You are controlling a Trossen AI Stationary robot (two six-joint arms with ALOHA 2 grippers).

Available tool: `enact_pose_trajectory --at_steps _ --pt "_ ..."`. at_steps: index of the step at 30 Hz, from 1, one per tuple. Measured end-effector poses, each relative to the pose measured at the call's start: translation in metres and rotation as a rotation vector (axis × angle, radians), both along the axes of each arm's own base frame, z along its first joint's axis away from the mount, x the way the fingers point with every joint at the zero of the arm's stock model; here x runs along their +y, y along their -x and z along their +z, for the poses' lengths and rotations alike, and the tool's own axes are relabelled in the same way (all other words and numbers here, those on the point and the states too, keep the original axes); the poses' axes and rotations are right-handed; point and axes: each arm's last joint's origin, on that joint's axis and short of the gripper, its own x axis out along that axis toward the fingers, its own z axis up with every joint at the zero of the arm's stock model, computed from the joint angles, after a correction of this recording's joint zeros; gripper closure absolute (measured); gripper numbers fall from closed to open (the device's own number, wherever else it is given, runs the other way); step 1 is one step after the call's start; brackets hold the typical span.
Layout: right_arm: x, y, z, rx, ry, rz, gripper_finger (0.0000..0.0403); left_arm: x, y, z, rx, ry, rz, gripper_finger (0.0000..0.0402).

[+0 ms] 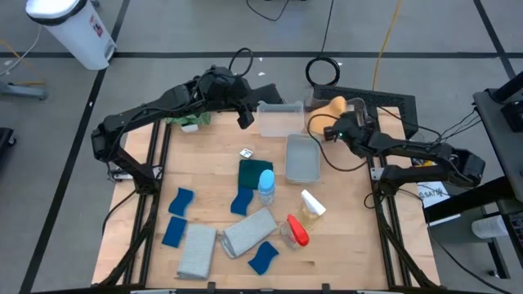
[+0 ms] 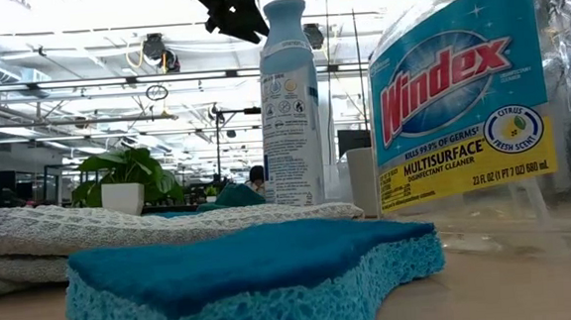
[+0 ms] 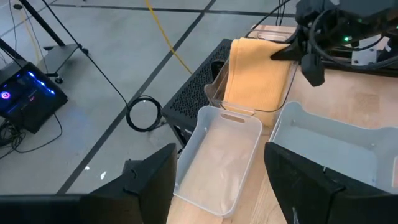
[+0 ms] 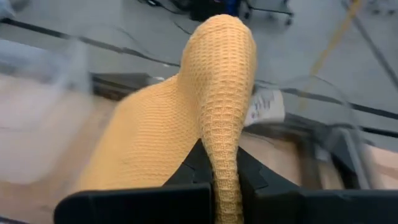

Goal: Pick & Place Kitchen Items
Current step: Put the yellow towel into the top right transparent bin

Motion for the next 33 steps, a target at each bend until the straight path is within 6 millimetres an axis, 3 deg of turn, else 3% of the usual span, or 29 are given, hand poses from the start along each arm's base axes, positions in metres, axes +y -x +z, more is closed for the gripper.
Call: enact_pose_trajectory --at_steps 17,33 --pt "-0.013 0.024 -0.009 0.116 -0.083 -0.132 0.0389 0.0 0.0 0.0 0.001 0.0 0.0 0.0156" --pt "-0.015 0.025 -0.001 0.127 -0.055 -0.073 0.0177 0.0 0.0 0.0 -0.001 0.003 0.002 0.0156"
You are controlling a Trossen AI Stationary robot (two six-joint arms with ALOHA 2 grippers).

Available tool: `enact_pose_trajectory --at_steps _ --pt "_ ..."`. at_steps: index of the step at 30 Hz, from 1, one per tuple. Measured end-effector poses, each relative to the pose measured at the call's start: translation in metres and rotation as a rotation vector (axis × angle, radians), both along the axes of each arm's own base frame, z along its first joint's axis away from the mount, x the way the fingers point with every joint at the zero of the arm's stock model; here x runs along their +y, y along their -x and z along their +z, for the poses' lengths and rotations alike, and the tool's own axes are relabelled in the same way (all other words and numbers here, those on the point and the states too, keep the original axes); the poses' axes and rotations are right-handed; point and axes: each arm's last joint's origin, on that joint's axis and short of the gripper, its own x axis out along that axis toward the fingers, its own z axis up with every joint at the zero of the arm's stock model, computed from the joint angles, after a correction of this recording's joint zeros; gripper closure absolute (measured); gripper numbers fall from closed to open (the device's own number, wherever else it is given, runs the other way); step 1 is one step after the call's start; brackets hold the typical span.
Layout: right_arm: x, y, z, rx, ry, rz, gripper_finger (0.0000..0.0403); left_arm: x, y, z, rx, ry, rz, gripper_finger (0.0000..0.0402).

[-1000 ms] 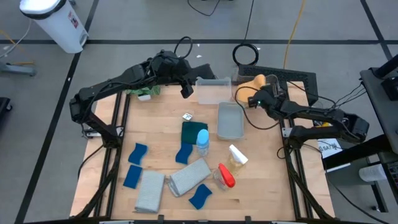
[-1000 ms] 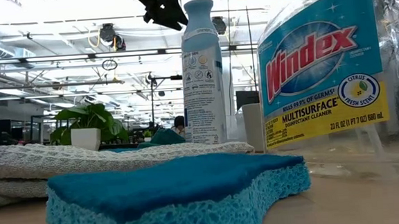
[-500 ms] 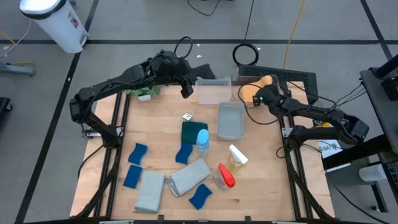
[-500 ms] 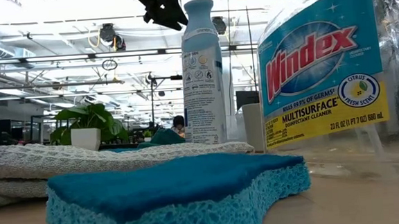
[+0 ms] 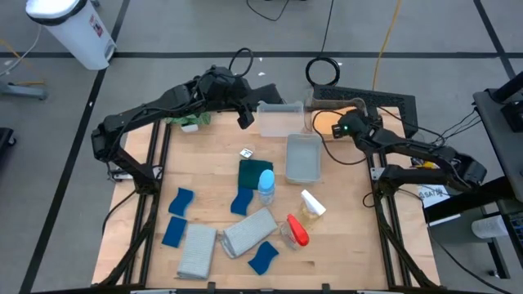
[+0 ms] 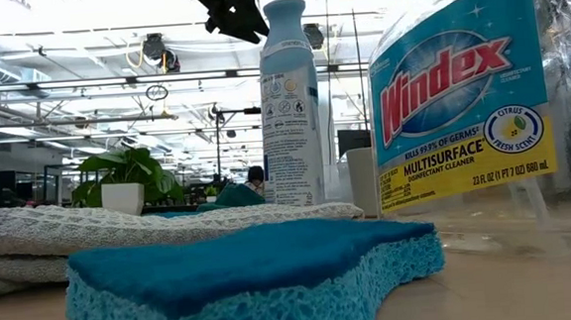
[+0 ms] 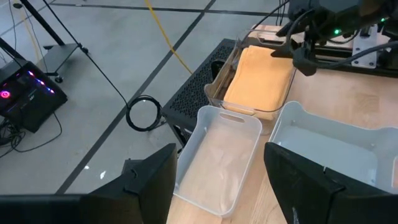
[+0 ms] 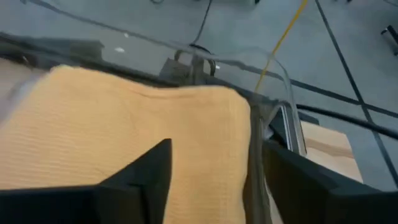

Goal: Pick & Place Kitchen Items
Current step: Put the yellow towel into the top right transparent bin

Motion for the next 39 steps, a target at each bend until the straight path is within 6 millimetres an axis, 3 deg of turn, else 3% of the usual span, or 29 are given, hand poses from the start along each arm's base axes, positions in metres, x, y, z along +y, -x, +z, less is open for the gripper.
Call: enact_pose_trajectory --at_steps 4,7,11,14,17,21,25,30,39 --pt "-0.003 -0.004 0.02 -0.131 -0.016 0.094 0.016 0.0 0.0 0.0 0.0 0.0 0.0 0.0156" --pt "-0.013 -0.008 0.052 -0.253 -0.049 0.181 0.0177 0.0 0.0 0.0 0.0 0.0 0.0 0.0156" --pt "-0.031 -0.01 0.093 -0.228 -0.117 0.246 0.0243 0.0 0.0 0.0 -0.001 0.001 0.0 0.0156" --pt "-0.051 -0.011 0.105 -0.179 -0.243 0.299 0.0319 0.0 0.0 0.0 -0.001 0.002 0.001 0.0156" --pt "-0.071 -0.019 0.093 -0.143 -0.391 0.403 0.0388 0.0 0.0 0.0 -0.001 0.003 0.001 0.0156" --pt "-0.09 -0.023 0.063 -0.056 -0.536 0.41 0.0389 0.0 0.0 0.0 -0.005 0.001 0.001 0.0156" --pt "-0.097 -0.013 0.037 0.058 -0.713 0.321 0.04 0.0 0.0 0.0 -0.013 0.013 0.009 0.0156" --pt "-0.094 -0.001 0.029 0.207 -0.794 0.195 0.04 0.0 0.0 0.0 -0.014 0.015 0.01 0.0156" --pt "-0.096 0.004 0.025 0.226 -0.816 0.149 0.0402 0.0 0.0 0.0 -0.013 0.015 0.011 0.0156"
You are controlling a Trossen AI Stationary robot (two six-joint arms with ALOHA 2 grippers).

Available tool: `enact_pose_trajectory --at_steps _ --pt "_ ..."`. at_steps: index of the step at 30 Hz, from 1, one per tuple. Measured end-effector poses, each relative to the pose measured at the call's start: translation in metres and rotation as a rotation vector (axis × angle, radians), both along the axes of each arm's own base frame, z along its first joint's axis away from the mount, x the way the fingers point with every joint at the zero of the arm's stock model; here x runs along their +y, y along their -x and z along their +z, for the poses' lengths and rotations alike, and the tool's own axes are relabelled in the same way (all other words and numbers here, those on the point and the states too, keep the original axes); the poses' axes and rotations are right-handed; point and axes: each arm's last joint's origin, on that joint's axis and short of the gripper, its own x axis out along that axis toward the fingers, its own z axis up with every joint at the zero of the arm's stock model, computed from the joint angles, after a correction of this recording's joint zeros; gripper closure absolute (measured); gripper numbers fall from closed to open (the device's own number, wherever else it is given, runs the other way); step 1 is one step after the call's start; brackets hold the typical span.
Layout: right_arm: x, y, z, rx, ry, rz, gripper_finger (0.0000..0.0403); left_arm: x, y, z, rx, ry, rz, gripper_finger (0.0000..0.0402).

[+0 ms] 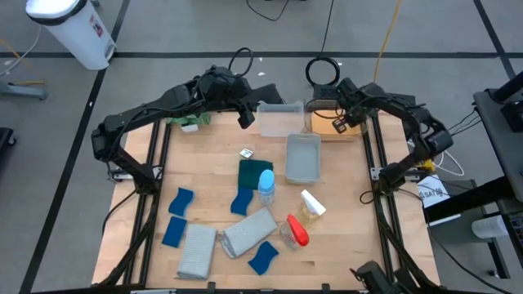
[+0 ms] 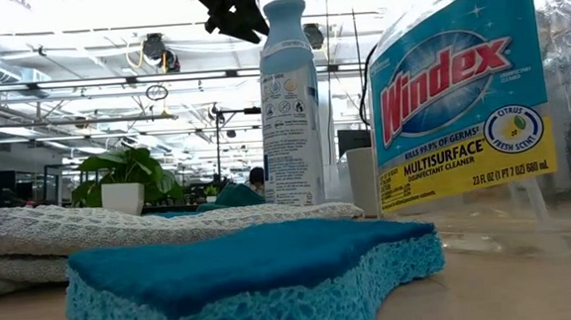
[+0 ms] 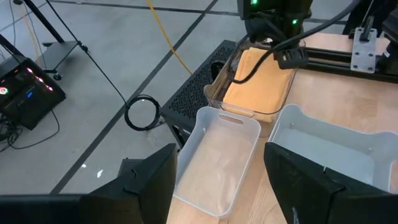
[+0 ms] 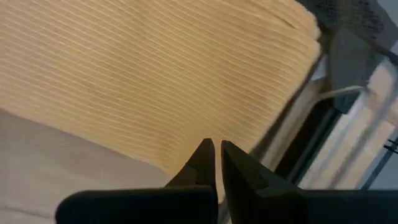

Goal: Pick & Place Kitchen Items
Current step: Put the yellow towel into the top right transparent bin, then adjust the gray bin on the table

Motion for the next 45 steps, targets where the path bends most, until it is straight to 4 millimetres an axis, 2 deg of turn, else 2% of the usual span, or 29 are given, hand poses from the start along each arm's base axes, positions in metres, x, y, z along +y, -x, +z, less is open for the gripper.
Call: enact_pose_trajectory --at_steps 11,16,21,27,34,40,42,45 --pt "-0.01 -0.003 -0.042 0.136 -0.063 -0.015 0.0402 0.0 0.0 0.0 0.001 0.0 0.0 0.0156" --pt "-0.016 -0.006 -0.055 0.123 -0.079 -0.016 0.0402 0.0 0.0 0.0 0.001 0.0 0.0 0.0156" --pt "-0.017 -0.008 -0.058 0.115 -0.085 0.002 0.0402 0.0 0.0 0.0 0.001 0.0 0.0 0.0156" --pt "-0.015 -0.007 -0.04 0.073 -0.012 0.025 0.0399 0.0 0.0 0.0 -0.004 -0.002 0.0 0.0156" --pt "0.001 -0.002 0.009 -0.045 0.177 0.038 0.0399 0.0 0.0 0.0 -0.002 -0.005 -0.001 0.0156" --pt "0.043 -0.01 0.054 -0.159 0.329 0.174 0.0399 0.0 0.0 0.0 0.001 -0.007 0.004 0.0156" --pt "0.063 -0.016 0.06 -0.24 0.341 0.234 0.0399 0.0 0.0 0.0 0.004 -0.006 0.004 0.0156" --pt "0.091 -0.025 0.056 -0.398 0.294 0.333 0.0401 0.0 0.0 0.0 0.005 -0.005 0.005 0.0156"
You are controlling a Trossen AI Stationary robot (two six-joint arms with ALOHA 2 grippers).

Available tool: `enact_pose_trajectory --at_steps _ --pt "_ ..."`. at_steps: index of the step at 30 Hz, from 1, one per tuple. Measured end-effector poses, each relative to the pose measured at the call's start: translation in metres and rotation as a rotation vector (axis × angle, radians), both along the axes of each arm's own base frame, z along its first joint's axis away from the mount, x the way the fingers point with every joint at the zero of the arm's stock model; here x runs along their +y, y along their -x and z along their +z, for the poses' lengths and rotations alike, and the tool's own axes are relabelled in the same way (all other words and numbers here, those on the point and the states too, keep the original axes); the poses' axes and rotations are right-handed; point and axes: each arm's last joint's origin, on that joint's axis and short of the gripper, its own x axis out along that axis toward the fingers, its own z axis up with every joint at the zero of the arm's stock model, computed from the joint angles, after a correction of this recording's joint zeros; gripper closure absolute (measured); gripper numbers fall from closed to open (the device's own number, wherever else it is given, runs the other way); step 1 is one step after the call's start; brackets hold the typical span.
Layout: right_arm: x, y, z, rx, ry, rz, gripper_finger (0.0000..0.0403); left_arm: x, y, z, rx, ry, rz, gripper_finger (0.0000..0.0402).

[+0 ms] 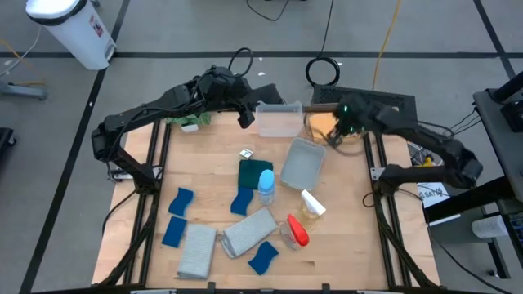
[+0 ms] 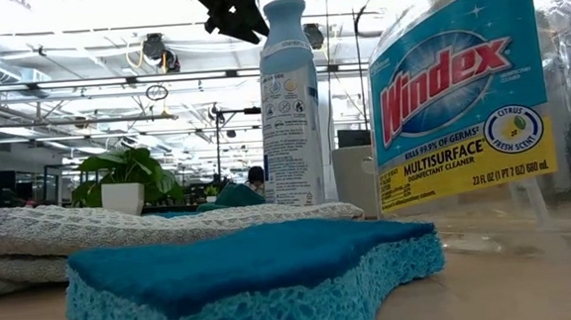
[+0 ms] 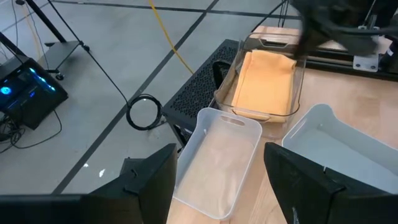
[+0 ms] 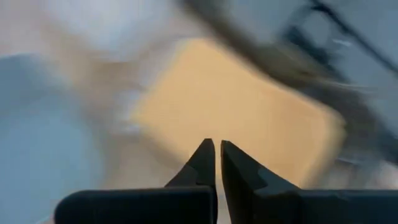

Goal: Pick & Place Kitchen Items
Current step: Adjust the gray bin on the table

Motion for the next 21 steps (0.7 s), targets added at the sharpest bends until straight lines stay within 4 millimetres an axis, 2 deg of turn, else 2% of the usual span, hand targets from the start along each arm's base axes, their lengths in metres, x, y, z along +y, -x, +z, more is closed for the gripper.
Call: enact_pose_trajectory --at_steps 6,11,15,21 --pt "0.048 -0.024 -0.035 -0.147 -0.084 0.216 0.0402 0.0 0.0 0.0 0.0 0.0 0.0 0.0156" --pt "0.071 -0.041 -0.052 -0.18 -0.083 0.306 0.0402 0.0 0.0 0.0 -0.001 0.001 0.0 0.0156" --pt "0.073 -0.042 -0.063 -0.067 -0.046 0.244 0.0402 0.0 0.0 0.0 -0.005 0.006 0.004 0.0156" --pt "0.06 -0.045 -0.078 0.009 -0.058 0.204 0.0403 0.0 0.0 0.0 -0.008 0.009 0.007 0.0156"
